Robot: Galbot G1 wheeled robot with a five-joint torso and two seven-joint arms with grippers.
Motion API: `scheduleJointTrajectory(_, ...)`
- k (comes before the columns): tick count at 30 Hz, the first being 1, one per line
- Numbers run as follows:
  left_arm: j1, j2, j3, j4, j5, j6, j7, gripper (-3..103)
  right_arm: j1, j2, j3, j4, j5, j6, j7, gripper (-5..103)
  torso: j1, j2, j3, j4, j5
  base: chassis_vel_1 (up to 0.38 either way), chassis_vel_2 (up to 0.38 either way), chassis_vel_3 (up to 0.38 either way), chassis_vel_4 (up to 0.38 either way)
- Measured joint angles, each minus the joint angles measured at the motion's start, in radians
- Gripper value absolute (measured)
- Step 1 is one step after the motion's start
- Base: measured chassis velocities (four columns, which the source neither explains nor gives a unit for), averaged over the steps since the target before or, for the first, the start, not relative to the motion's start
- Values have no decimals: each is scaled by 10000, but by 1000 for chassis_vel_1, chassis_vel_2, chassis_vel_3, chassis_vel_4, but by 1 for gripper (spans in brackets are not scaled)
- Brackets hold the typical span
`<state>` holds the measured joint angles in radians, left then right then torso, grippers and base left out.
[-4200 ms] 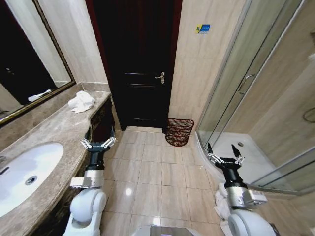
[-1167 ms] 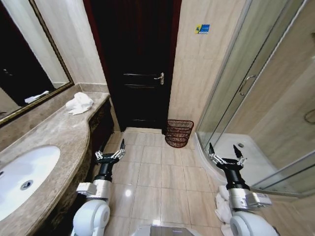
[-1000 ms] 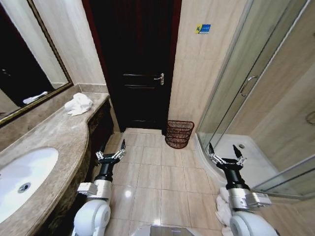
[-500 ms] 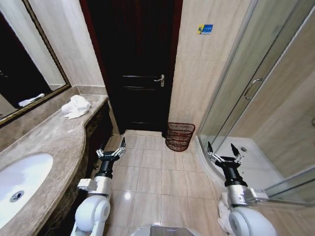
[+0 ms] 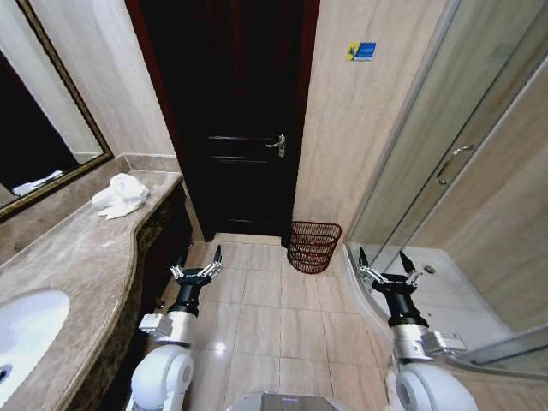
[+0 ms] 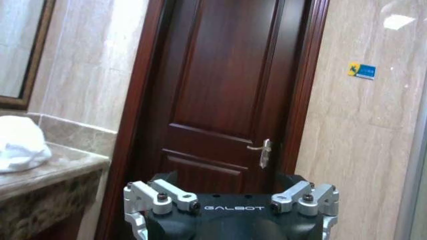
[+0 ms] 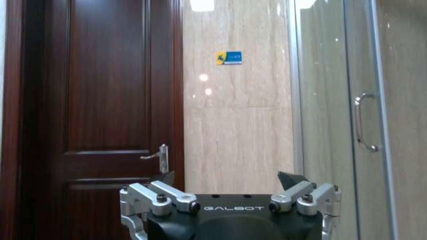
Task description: Discard the used towel into the hamper.
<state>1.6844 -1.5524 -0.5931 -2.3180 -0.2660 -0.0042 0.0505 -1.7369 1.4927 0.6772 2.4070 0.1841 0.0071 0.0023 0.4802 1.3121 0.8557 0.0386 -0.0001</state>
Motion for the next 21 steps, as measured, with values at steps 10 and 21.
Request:
scheduleJointTrajectory(10, -130, 48, 301, 210, 63, -12, 34, 99, -168, 116, 66, 19, -87, 78, -2, 100, 4, -1, 2, 0, -7, -216, 212, 214, -216)
scheduleJointTrajectory(21, -195, 67, 241, 276, 36, -347, -153, 100, -171, 169, -5, -116, -382, 658, 45, 100, 9, -4, 3, -2, 2, -201, 196, 204, -196)
